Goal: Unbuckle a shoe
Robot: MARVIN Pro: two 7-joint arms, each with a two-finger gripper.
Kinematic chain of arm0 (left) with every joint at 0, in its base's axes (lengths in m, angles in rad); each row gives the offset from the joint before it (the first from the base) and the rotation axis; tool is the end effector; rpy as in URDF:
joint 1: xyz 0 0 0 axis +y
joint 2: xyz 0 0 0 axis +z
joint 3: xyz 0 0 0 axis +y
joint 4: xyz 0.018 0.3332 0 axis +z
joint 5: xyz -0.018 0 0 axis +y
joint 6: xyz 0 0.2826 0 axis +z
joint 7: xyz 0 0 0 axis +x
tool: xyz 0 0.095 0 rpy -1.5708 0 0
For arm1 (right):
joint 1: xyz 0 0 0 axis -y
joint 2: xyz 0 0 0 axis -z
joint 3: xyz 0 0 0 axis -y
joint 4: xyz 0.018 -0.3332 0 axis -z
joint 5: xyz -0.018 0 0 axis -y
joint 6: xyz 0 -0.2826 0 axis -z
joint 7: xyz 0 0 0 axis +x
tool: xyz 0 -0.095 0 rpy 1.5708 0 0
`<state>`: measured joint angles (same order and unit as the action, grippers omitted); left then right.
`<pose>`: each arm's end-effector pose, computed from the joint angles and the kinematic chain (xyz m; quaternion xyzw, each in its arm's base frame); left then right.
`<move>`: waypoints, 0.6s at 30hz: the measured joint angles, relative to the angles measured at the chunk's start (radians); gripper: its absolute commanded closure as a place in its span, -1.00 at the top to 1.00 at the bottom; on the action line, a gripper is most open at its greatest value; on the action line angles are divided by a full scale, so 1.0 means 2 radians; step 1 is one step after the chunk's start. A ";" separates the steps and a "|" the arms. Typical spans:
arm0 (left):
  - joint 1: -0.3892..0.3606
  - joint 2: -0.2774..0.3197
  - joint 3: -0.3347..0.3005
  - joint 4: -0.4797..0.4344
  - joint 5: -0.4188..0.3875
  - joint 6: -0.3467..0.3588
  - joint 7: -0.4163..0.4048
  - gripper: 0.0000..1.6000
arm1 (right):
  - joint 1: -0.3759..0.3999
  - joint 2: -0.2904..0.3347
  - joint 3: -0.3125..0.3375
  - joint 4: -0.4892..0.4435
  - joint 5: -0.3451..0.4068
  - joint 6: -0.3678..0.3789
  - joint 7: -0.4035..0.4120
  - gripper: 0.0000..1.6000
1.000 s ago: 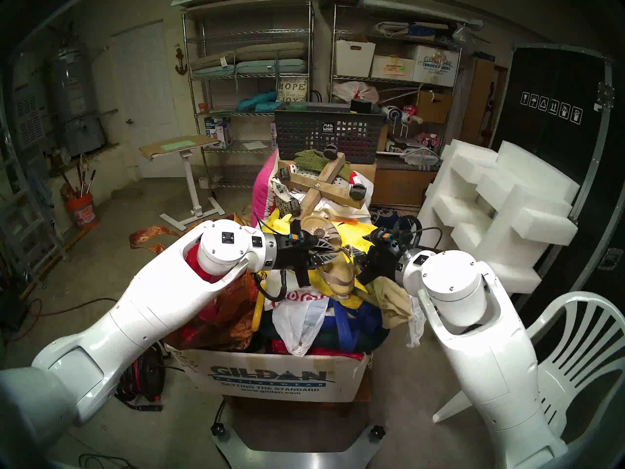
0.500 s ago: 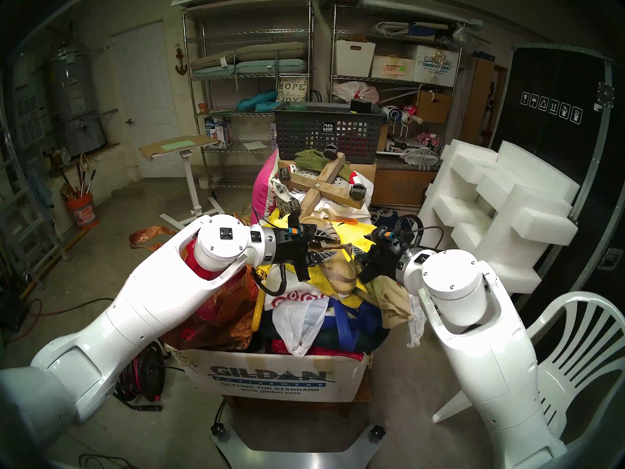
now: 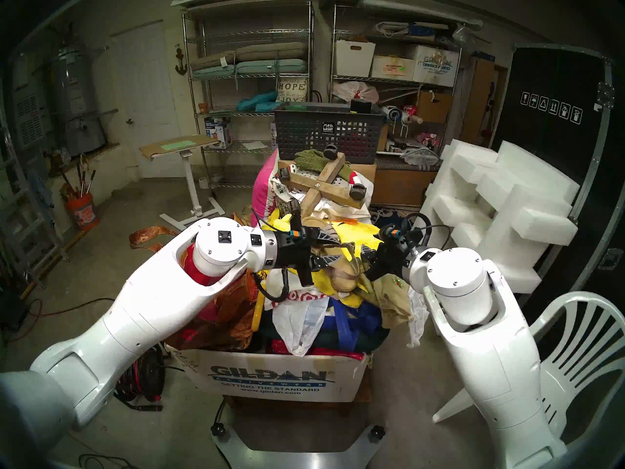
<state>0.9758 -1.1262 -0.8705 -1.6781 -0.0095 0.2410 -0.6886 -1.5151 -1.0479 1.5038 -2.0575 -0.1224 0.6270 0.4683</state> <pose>0.4404 -0.1172 -0.2107 0.5328 -0.6149 0.5643 0.1398 0.3715 -0.0638 -0.2119 0.7355 0.3447 0.5794 0.0678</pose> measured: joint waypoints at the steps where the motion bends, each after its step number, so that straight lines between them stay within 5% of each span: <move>1: -0.001 -0.001 0.001 0.003 0.001 0.000 0.000 0.43 | 0.000 0.000 0.000 0.000 0.000 0.000 0.000 0.31; 9: -0.017 -0.011 0.001 0.030 0.013 -0.007 0.001 0.00 | -0.003 0.001 0.008 -0.003 0.005 -0.001 0.001 0.29; 18: -0.033 -0.024 0.006 0.053 0.013 -0.018 -0.017 0.03 | -0.005 0.002 0.012 -0.004 0.010 -0.001 0.003 0.29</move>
<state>0.9090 -1.1732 -0.8594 -1.5711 0.0165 0.2059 -0.7227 -1.5257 -1.0432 1.5279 -2.0656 -0.1025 0.6245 0.4734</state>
